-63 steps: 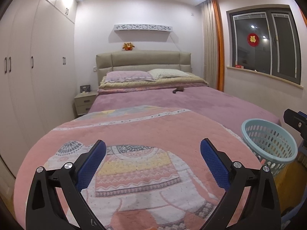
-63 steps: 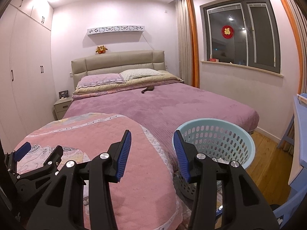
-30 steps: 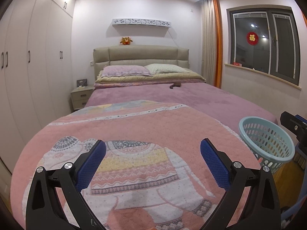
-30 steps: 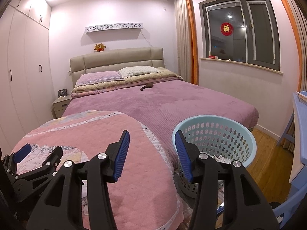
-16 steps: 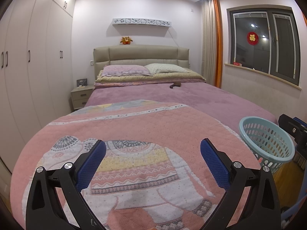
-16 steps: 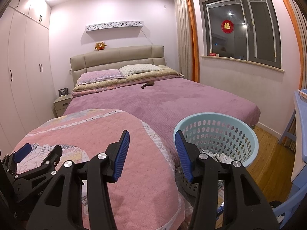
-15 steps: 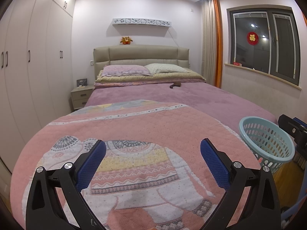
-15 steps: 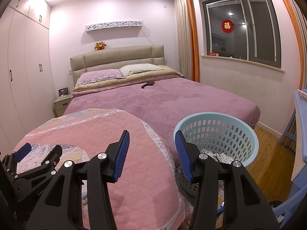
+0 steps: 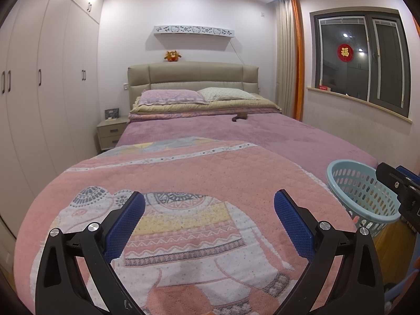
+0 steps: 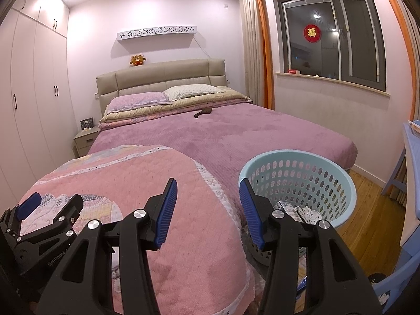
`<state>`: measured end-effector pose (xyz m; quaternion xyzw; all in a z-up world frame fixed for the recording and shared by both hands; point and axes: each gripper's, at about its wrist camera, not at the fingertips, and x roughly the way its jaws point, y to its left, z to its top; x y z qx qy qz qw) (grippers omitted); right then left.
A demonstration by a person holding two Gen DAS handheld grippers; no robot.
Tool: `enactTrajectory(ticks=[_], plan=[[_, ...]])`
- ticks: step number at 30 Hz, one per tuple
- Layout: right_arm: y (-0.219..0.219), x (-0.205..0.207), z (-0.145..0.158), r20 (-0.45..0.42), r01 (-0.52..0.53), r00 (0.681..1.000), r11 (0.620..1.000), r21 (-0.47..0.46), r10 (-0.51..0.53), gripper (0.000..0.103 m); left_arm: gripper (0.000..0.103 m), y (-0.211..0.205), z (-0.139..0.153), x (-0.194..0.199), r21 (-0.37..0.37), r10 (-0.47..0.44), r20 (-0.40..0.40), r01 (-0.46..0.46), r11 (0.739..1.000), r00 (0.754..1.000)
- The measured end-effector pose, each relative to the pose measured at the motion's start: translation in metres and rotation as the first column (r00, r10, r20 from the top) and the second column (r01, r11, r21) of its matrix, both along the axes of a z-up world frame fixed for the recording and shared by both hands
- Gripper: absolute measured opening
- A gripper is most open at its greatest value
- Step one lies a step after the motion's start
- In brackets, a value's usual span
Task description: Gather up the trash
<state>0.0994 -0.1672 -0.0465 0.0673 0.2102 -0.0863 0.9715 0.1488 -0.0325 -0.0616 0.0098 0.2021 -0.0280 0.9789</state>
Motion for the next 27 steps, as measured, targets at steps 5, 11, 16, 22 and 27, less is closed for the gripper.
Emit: enactTrajectory(ticks=[5,11,16,22,27], plan=[[0.0004,0.0008,-0.0028,-0.005,-0.001,1.000,1.000,0.002,0.001,0.046,0.096,-0.0005,0.0000,-0.0002,0.000,0.000,0.000,0.000,1.000,1.000],[0.0023,0.0028,-0.0044,-0.010,-0.003,1.000,1.000,0.002,0.003,0.046,0.096,-0.0010,-0.0002,-0.0003,-0.001,0.000,0.000,0.000,1.000,1.000],[0.0029,0.0033,-0.0060,-0.014,-0.006,1.000,1.000,0.004,0.006,0.046,0.096,-0.0007,-0.0002,0.0001,-0.001,0.004,-0.002,-0.004,1.000,1.000],[0.0034,0.0037,-0.0061,-0.014,-0.008,1.000,1.000,0.005,0.008,0.046,0.095,-0.0035,0.0010,0.0006,0.012,0.016,0.012,-0.016,1.000,1.000],[0.0027,0.0028,-0.0072,-0.014,-0.008,1.000,1.000,0.001,0.008,0.046,0.096,-0.0042,0.0010,-0.0008,0.021,0.026,0.014,-0.026,0.999,1.000]])
